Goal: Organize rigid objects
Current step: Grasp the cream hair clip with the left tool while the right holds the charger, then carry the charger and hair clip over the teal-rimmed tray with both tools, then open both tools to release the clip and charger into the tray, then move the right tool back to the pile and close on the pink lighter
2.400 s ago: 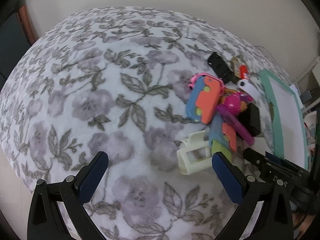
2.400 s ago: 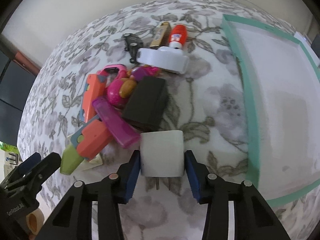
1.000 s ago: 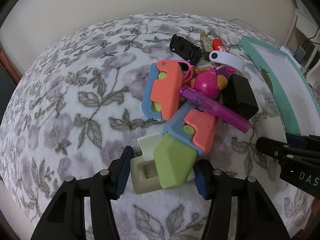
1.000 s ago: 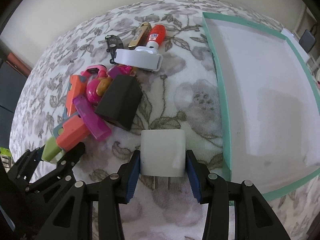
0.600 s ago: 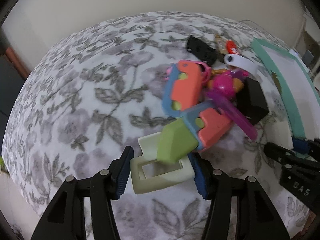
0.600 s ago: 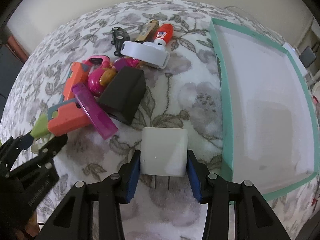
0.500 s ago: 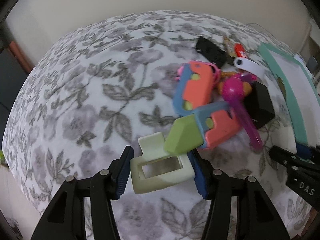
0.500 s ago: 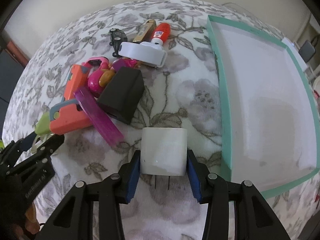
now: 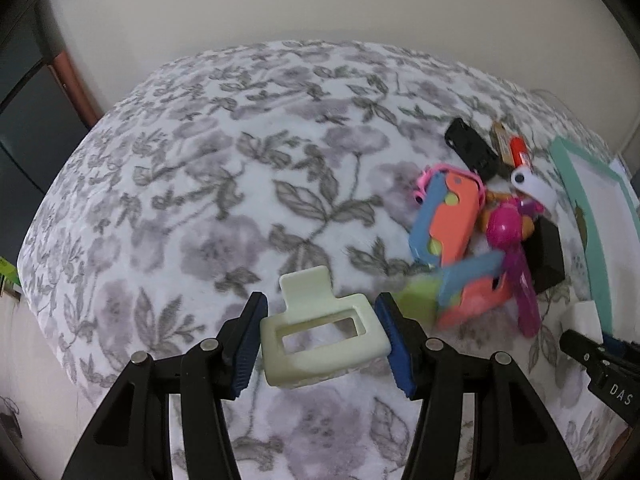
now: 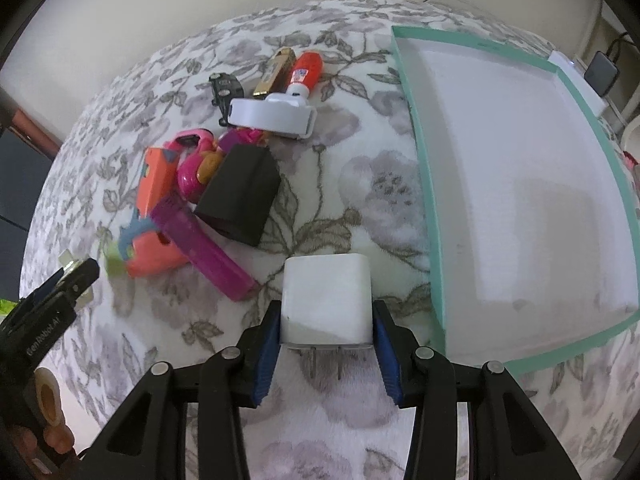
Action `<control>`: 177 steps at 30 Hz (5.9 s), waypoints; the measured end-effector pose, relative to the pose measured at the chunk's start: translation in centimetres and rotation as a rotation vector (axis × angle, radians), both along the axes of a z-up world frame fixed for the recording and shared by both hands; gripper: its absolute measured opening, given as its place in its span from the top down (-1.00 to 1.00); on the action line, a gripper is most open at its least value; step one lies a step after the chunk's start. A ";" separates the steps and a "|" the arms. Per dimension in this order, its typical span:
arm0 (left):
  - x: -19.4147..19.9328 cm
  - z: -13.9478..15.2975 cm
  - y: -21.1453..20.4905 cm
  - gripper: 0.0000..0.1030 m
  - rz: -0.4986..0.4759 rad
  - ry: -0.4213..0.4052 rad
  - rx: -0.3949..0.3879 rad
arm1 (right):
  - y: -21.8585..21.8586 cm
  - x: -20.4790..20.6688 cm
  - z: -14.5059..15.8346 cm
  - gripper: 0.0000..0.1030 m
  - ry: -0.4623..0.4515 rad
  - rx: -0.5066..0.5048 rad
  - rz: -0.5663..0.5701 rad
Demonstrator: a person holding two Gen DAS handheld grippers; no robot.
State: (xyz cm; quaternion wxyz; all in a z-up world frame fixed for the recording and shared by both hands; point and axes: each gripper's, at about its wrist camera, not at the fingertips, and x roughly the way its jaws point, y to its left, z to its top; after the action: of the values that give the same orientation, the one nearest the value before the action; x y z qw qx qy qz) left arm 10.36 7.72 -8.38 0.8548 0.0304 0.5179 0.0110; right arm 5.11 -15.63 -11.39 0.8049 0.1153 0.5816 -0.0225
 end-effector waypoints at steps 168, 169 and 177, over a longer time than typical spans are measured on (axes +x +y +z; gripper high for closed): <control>2.0 1.6 3.6 -0.79 0.447 0.233 -0.200 | 6.5 5.6 2.3 -1.00 -0.078 0.009 0.042; 2.0 1.6 3.7 -0.79 0.451 0.235 -0.201 | 6.9 5.5 2.1 -1.00 -0.069 0.008 0.062; 1.3 0.9 5.1 -0.79 0.502 0.259 -0.165 | 9.6 4.7 0.5 -1.00 -0.007 0.043 0.179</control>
State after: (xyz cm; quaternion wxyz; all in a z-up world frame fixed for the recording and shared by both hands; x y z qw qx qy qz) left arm 11.63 12.86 -7.45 0.7517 -0.1673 0.6132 0.1759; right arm 9.76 -5.99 -10.93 0.8030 0.0802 0.5873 0.0623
